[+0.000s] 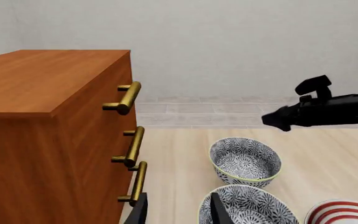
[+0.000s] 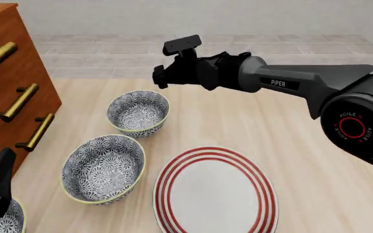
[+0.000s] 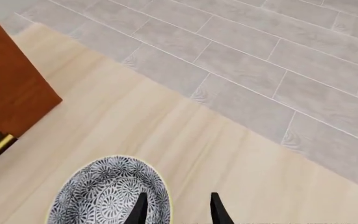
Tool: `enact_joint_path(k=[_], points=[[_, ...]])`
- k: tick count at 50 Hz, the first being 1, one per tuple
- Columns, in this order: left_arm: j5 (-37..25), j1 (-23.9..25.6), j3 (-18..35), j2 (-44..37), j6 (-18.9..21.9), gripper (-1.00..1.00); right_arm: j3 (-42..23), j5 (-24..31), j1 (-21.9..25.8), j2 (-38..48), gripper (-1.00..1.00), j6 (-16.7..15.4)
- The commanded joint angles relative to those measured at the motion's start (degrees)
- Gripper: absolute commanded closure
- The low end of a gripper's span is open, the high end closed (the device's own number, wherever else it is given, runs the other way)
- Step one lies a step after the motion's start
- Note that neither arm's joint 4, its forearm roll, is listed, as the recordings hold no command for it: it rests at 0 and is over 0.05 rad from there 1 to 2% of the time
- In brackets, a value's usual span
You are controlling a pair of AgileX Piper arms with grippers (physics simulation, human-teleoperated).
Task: Pick up the bowl and put it in the front on the plate.
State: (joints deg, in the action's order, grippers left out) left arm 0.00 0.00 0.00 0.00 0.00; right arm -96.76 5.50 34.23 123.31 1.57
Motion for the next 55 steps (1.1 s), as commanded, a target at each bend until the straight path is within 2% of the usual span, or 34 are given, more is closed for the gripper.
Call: enact_joint_path(k=[1,50,54,55], points=[[0.0,0.0,0.0,0.0,0.0,-1.0,-0.6,-0.1,0.1,1.9,-1.0,1.5],[0.0,0.0,0.0,0.0,0.0,-1.0,-5.5,0.9,0.2,9.2,-1.0,3.7],[0.0,0.0,0.0,0.0,0.0,-1.0,-5.7,0.7,0.2,10.0,-1.0,3.3],[0.0,0.0,0.0,0.0,0.0,-1.0,-5.4,0.5,0.4,10.1,-1.0,1.6]])
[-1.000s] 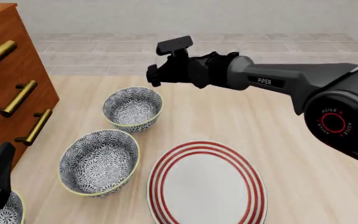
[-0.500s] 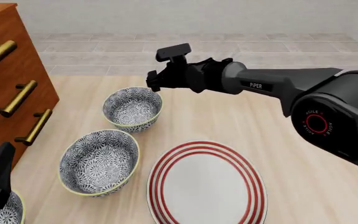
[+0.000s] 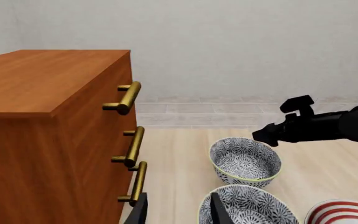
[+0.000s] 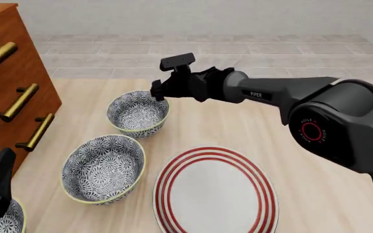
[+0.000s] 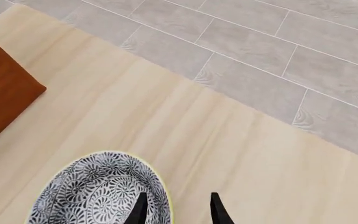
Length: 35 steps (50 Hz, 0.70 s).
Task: Pick up the bowl and put it in the front on the plate.
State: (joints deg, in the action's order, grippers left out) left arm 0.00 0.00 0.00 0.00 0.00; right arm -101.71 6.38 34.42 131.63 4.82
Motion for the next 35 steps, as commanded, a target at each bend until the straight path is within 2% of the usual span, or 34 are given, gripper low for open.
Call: enact_joint_path(k=[1,5,18,35], points=[[0.0,0.0,0.0,0.0,0.0,-1.0,-0.1,-0.6,0.4,1.9,-1.0,-1.5],[0.0,0.0,0.0,0.0,0.0,-1.0,-0.3,-0.6,0.5,2.4,-1.0,-2.8],[0.0,0.0,0.0,0.0,0.0,-1.0,-1.5,-0.1,1.0,4.4,-1.0,-0.8],[0.0,0.0,0.0,0.0,0.0,-1.0,-2.2,-0.1,1.2,6.3,-1.0,-0.1]])
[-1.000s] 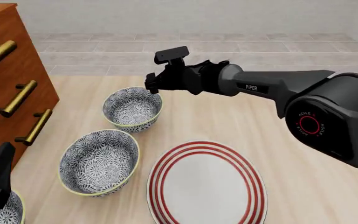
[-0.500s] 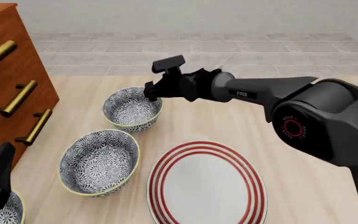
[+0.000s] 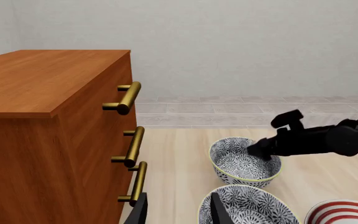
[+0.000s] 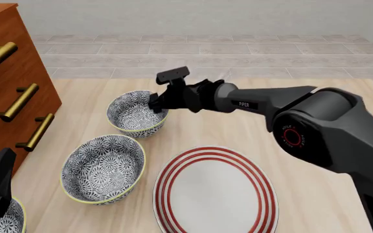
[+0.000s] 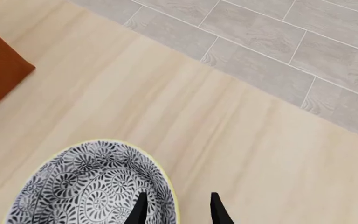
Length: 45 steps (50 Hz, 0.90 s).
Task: Pick up the bowl and put it in the front on the plate.
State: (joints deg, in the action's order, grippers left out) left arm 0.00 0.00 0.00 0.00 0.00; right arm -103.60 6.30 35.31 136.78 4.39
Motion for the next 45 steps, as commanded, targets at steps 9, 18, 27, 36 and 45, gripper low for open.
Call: enact_joint_path(k=[9,18,27,36,45], points=[[0.0,0.0,0.0,0.0,0.0,-1.0,-0.8,0.0,0.5,2.0,-1.0,0.4],[0.0,0.0,0.0,0.0,0.0,-1.0,0.5,-1.0,1.0,1.8,1.0,1.5],[0.0,0.0,0.0,0.0,0.0,-1.0,3.7,-3.0,1.5,-0.4,1.0,1.9],[0.0,0.0,0.0,0.0,0.0,-1.0,4.6,-3.4,-0.6,-3.2,1.0,-1.2],[0.0,0.0,0.0,0.0,0.0,-1.0,7.4,-4.6,-1.8,-7.0,1.0,-3.1]])
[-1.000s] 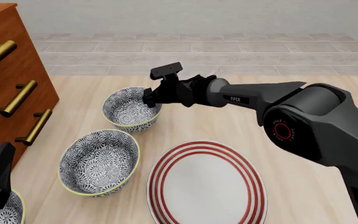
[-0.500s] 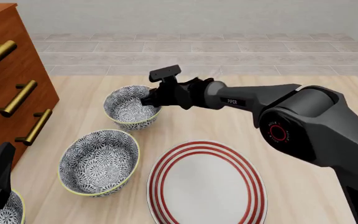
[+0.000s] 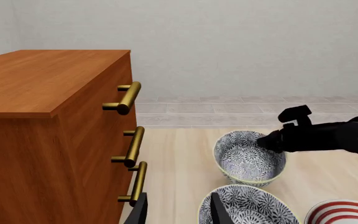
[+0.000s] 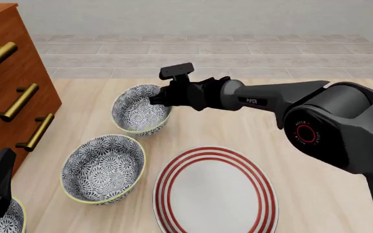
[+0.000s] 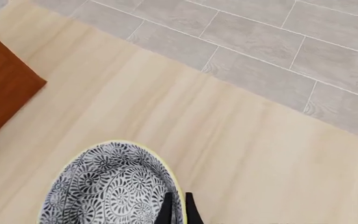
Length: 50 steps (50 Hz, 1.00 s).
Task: Pick up the bowl and put it in the front on the plate.
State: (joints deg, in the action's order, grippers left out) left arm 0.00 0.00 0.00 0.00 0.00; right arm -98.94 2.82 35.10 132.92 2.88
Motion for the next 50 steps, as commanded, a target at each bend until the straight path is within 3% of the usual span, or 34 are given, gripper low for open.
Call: enact_joint_path(k=[1,50], points=[[0.0,0.0,0.0,0.0,0.0,-1.0,2.8,-1.0,-1.6,-3.4,1.0,-1.7],[0.0,0.0,0.0,0.0,0.0,-1.0,18.7,-5.3,-0.9,-21.8,1.0,-3.6]])
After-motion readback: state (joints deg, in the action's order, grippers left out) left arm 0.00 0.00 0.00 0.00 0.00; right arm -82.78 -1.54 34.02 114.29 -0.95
